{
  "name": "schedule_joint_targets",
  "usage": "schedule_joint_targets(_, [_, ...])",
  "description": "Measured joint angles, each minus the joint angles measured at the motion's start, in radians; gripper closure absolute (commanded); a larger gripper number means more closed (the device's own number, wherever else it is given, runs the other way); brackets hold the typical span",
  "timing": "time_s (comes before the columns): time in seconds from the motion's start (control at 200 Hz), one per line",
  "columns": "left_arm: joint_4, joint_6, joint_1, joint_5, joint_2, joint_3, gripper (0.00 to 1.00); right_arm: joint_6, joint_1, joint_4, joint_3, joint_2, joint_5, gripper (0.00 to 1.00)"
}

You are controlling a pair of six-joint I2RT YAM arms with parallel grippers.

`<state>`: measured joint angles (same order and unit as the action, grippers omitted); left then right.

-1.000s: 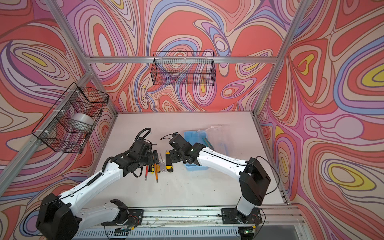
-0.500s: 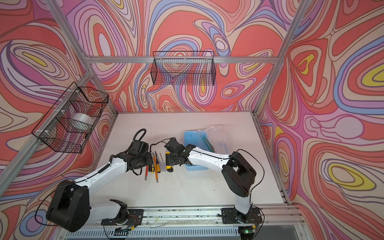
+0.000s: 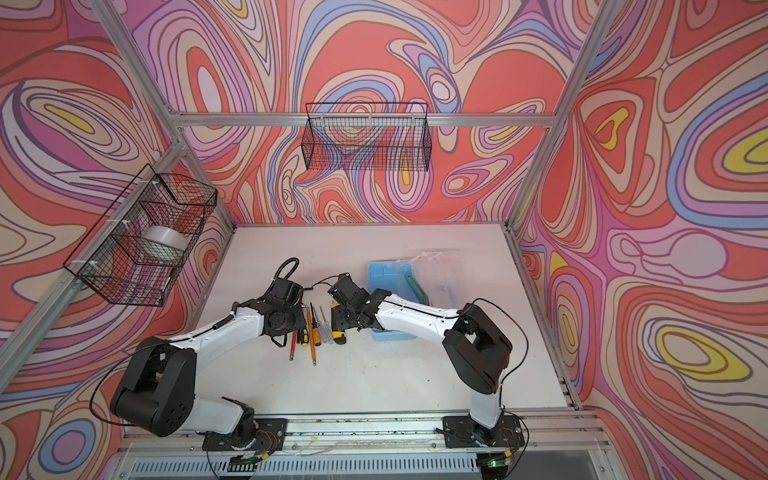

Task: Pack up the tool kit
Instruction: 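Lower the left gripper onto the red-handled hex key and grasp it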

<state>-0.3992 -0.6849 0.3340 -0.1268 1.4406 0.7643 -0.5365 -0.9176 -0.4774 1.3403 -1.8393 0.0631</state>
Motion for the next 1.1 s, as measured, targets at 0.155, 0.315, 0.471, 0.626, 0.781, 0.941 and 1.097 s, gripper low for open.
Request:
schedule_joint_targets(0.155, [-0.001,0.002,0.0,-0.002,0.002,0.019,0.69,0.0,0.0,0.006,-0.005,0.0,0.0,0.56])
schedule_joint_targets(0.315, [-0.001,0.005,0.0,-0.023,0.029,0.047,0.7,0.0,0.0,0.014,-0.006,0.0,0.0,0.56])
schedule_joint_targets(0.471, [-0.009,0.009,0.0,-0.048,0.067,0.072,0.71,-0.001,0.0,0.019,-0.02,0.0,0.0,0.56])
schedule_joint_targets(0.626, [-0.009,0.015,-0.009,-0.059,0.09,0.077,0.71,-0.001,0.0,0.02,-0.033,0.0,0.0,0.56])
schedule_joint_targets(0.781, [-0.008,0.023,-0.033,-0.06,0.111,0.077,0.71,-0.001,0.0,0.023,-0.038,0.0,0.003,0.56])
schedule_joint_targets(0.941, [0.0,0.027,-0.04,-0.055,0.14,0.077,0.71,-0.002,0.0,0.026,-0.046,0.0,0.005,0.56])
schedule_joint_targets(1.097, [0.02,0.027,-0.04,-0.048,0.15,0.073,0.72,-0.005,0.0,0.036,-0.052,0.0,0.005,0.56])
